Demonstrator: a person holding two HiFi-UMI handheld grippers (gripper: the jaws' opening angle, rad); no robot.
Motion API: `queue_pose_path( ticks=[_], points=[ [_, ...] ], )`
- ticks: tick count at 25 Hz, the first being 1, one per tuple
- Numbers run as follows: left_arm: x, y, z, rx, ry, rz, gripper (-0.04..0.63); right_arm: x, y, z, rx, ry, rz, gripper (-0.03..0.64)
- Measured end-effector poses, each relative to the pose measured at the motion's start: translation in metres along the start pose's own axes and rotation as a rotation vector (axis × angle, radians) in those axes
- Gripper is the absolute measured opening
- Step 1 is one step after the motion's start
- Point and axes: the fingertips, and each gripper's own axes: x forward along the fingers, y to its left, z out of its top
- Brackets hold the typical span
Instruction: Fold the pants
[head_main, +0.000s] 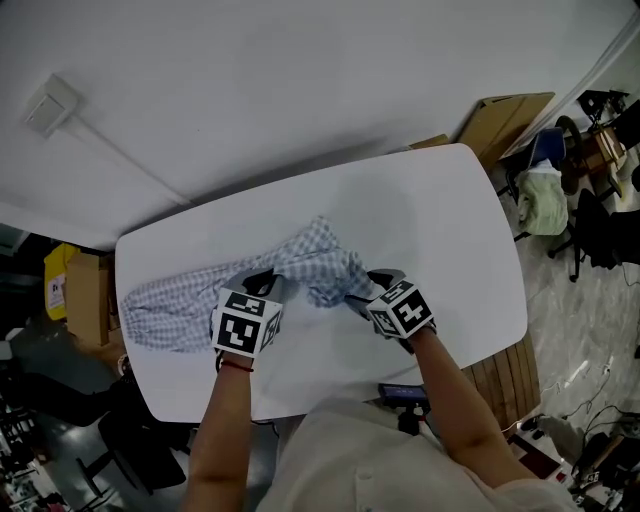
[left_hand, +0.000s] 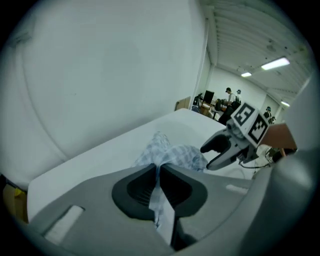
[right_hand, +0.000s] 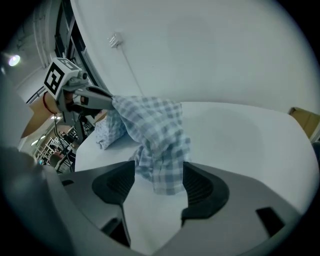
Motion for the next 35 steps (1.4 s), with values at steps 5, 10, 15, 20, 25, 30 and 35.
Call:
queue_pose_path(
  ticks=[5,10,15,20,25,30,35],
  points=[
    [-0.056,0.021,0.000,-0.117,-0.112,0.046,0.034,0.004,0.012,-0.006,0.006,0.021,0.030,0.298],
    [-0.100,0.060,-0.027,-0.229,-0.156,0.146,0.034,0.007,0.026,0.006,-0.027,0.022,0.065,0.298],
    [-0.118,0.085,-0.059,-0.319,-0.146,0.185,0.034,0.023,0.058,0.032,-0.316,-0.026,0.042,0.292],
    [-0.119,0.094,-0.067,-0.349,-0.146,0.180,0.034,0.061,0.084,0.052,-0.664,0.014,-0.041,0.201],
    [-0.119,0.100,-0.070,-0.324,-0.119,0.185,0.034,0.094,0.080,0.048,-0.824,0.154,-0.100,0.179],
    [-0.116,0.109,-0.074,-0.316,-0.088,0.188,0.034,0.107,0.074,0.049,-0.873,0.221,-0.138,0.049],
    [-0.115,0.124,-0.085,-0.367,-0.068,0.200,0.034,0.085,0.079,0.066,-0.682,0.171,-0.003,0.033]
  ],
)
